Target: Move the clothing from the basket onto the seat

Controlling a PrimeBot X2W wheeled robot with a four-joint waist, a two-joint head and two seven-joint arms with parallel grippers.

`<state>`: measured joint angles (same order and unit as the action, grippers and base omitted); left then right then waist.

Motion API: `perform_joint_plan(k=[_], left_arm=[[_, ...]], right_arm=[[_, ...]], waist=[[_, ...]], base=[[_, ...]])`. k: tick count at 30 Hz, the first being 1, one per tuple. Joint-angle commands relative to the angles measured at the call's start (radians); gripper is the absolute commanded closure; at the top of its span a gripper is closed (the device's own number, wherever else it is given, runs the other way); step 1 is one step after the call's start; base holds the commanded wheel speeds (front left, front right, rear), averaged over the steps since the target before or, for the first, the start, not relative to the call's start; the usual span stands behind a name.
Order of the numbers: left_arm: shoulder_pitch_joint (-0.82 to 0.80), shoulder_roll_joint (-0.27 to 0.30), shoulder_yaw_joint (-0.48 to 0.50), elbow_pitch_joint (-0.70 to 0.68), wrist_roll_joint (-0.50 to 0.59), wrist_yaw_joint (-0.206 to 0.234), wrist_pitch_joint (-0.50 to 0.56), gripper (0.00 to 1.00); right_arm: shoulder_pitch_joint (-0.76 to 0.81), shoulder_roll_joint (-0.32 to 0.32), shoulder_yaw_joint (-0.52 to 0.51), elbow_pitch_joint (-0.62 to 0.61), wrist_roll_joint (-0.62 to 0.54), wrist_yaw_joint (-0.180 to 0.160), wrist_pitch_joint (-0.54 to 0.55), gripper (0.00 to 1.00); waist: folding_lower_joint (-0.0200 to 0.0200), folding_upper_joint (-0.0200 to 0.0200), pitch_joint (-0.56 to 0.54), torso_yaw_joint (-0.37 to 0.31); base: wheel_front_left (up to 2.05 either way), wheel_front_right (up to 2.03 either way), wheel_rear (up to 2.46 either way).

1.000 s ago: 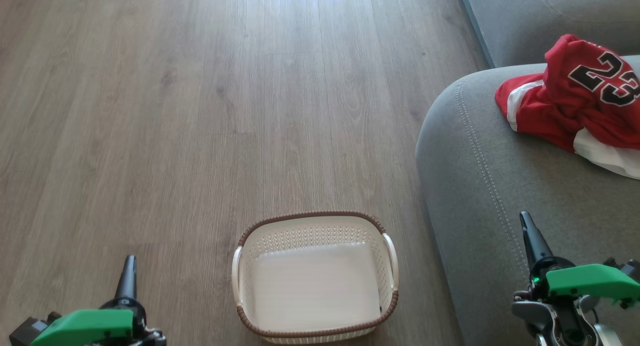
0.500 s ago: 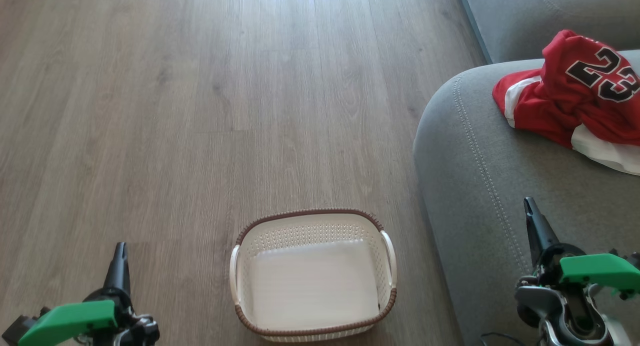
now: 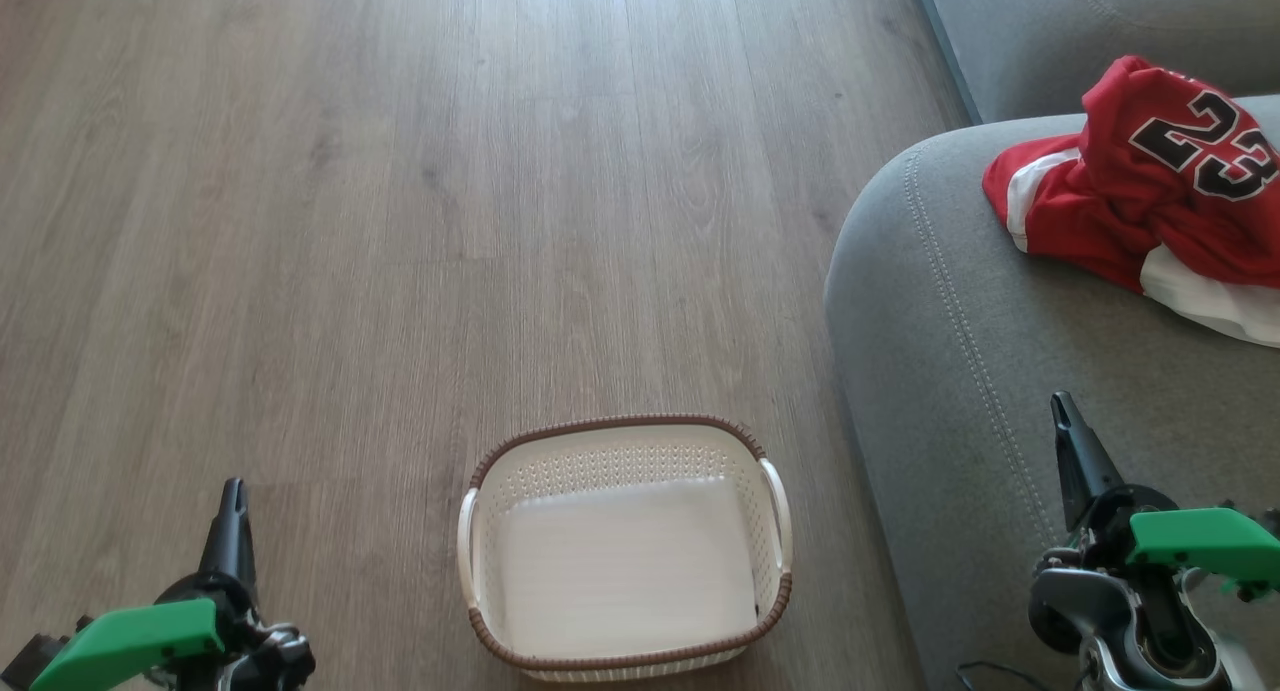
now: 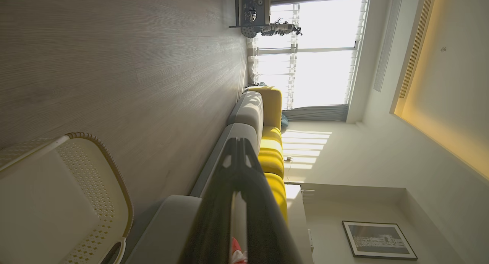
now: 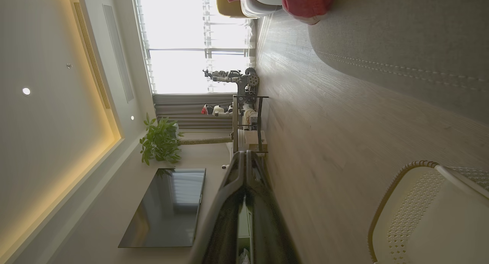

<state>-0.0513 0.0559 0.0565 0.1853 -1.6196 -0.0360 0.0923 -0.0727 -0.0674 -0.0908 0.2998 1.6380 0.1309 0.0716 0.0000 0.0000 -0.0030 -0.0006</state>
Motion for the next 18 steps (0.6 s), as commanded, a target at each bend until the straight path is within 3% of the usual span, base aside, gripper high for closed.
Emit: perform_joint_plan(k=[1,18], left_arm=[[-0.049,0.008,0.042,-0.031,-0.004,-0.009,0.005,1.00],[-0.049,0.007,0.043,-0.031,-0.003,-0.009,0.006,1.00]], right_arm=[[-0.056,-0.020,0.023,-0.039,0.011,0.000,0.006,1.00],[-0.055,-0.030,0.035,-0.041,0.023,0.000,-0.004,1.00]], waist=[[0.0000,0.0000,0.000,0.000],[0.0000,0.0000,0.000,0.000]], base=[[0.00,0.00,0.00],[0.00,0.00,0.00]])
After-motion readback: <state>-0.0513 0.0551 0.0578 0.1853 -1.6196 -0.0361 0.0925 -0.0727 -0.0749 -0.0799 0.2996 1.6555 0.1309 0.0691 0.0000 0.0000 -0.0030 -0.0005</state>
